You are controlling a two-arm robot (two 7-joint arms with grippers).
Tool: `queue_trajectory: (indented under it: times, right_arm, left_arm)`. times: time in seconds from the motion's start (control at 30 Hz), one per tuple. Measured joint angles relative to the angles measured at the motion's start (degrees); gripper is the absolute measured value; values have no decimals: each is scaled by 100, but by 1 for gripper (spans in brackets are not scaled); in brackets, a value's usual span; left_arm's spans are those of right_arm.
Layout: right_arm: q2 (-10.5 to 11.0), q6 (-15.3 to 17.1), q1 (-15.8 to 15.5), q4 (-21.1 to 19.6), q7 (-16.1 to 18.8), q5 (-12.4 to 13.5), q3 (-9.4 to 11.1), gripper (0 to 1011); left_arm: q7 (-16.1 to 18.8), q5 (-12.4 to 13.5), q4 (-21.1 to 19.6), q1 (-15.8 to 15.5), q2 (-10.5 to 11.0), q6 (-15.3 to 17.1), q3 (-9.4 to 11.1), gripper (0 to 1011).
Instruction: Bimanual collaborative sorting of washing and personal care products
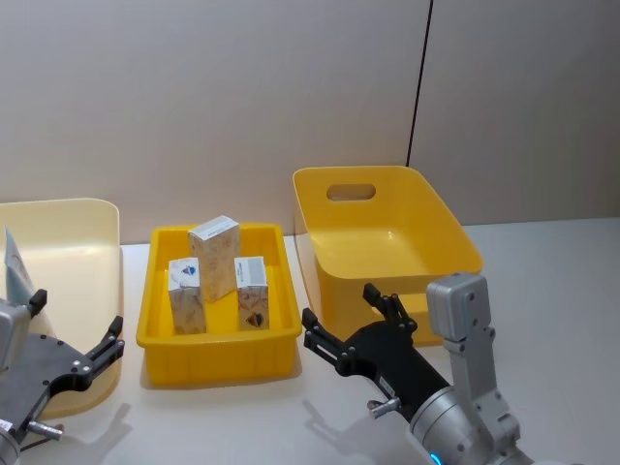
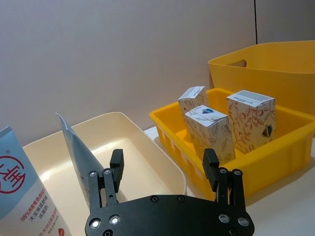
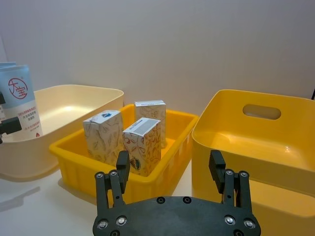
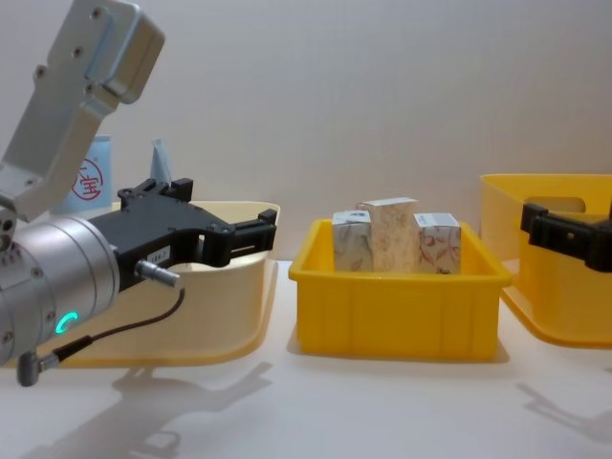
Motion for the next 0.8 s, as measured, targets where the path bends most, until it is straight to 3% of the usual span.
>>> queue_trajectory:
  times: [0.8]
  right_arm:
    - [0, 0, 0, 0, 0, 0, 0, 1001]
  left_arm:
    - [0, 0, 0, 0, 0, 0, 0, 1000]
